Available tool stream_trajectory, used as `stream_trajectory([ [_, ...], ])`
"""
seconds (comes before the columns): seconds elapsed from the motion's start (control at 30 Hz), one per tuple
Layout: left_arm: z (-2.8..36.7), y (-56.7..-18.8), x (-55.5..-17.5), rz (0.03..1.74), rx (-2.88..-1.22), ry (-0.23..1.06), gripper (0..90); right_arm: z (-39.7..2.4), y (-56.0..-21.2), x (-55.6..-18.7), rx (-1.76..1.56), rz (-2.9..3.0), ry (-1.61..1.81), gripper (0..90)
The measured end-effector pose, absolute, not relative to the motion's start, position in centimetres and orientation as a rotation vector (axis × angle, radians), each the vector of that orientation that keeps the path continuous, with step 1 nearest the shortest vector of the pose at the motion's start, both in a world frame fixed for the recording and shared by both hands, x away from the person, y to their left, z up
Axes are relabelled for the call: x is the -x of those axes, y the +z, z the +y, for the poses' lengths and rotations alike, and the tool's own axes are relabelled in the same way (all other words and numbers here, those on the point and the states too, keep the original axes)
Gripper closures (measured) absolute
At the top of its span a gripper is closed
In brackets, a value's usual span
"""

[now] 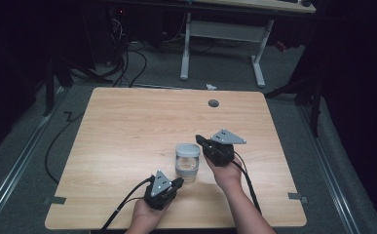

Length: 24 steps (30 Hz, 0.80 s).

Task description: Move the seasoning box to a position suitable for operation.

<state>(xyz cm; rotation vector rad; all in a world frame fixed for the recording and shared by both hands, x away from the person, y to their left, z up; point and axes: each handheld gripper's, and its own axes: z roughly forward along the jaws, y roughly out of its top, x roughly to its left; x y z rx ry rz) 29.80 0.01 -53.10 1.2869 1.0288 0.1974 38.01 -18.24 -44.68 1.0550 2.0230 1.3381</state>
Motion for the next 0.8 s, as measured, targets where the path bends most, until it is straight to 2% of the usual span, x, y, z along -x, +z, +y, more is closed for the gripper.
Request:
stream_trajectory([
  [0.8,0.0,-53.1,-29.8,1.028,-1.289,0.196,85.7,-18.4,-44.8,-35.0,-1.000,2.050,1.342,90.0],
])
